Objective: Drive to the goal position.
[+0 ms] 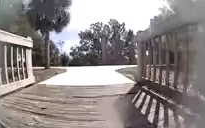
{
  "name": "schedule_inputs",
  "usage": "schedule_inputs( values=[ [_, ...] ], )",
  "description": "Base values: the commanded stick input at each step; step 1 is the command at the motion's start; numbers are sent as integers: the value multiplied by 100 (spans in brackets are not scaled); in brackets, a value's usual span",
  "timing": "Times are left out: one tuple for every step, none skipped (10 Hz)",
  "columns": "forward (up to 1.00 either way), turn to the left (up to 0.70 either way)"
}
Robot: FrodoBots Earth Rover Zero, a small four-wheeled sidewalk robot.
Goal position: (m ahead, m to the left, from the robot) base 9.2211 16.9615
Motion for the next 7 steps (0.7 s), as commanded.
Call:
schedule_inputs(
  values=[
    [85, 0],
    [85, 0],
    [85, 0],
    [85, 0],
    [85, 0],
    [85, 0],
    [85, 0]
  ],
)
